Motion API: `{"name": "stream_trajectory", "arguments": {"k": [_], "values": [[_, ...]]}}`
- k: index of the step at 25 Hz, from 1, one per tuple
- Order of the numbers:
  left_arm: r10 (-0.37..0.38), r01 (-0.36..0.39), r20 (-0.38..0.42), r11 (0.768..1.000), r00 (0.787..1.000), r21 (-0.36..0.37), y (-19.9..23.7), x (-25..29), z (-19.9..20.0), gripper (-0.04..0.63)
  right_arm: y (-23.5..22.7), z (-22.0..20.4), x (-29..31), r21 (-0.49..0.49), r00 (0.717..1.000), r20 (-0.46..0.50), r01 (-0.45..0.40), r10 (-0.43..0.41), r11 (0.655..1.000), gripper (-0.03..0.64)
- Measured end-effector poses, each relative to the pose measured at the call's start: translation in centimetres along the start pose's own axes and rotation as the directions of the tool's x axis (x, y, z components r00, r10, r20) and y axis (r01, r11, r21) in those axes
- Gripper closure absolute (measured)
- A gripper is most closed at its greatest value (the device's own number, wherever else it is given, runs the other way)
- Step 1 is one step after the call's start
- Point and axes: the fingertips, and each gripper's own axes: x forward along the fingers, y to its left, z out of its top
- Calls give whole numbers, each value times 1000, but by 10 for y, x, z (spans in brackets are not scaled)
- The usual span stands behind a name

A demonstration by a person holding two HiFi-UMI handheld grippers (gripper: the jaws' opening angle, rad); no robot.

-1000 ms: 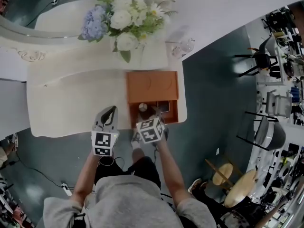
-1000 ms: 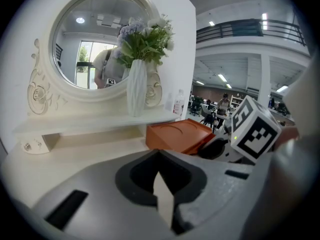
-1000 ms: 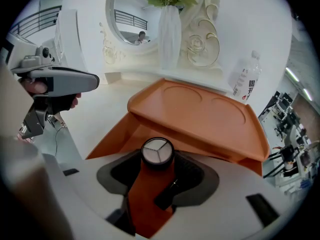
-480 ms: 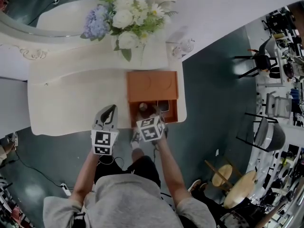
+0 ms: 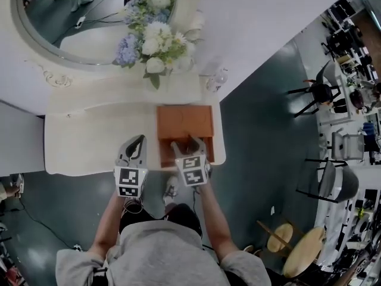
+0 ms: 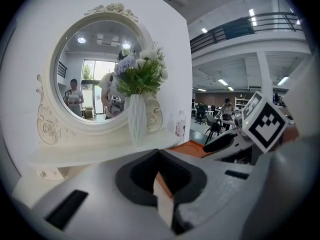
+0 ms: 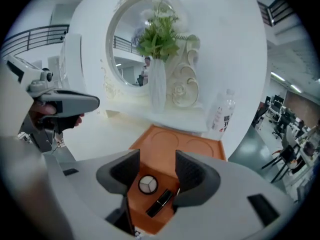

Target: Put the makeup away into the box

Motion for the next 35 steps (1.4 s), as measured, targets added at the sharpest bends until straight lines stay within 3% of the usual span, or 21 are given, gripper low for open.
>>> {"name": "stream_trajectory", "arguments": {"k": [6, 11, 14, 25, 35], "values": [[65, -66, 92, 998, 994, 13, -5, -25, 43, 595, -4, 51, -48, 1, 980, 200, -1, 0, 1000, 391], [99, -105, 155, 994, 983, 32, -13, -45, 73, 595, -7, 85, -94, 0, 930, 366, -17, 16, 1000, 397], [113, -121, 171, 992, 979, 33, -20, -57, 82, 595, -10, 96, -119, -18, 903, 429, 0, 8, 1000, 436], [138, -154, 231, 986, 963, 56, -47, -92, 97, 595, -11, 97, -176, -58, 843, 538, 41, -3, 998, 578], [128, -149, 243, 987, 962, 69, -63, -101, 100, 595, -13, 94, -195, -68, 828, 560, 64, -15, 996, 592]]}}
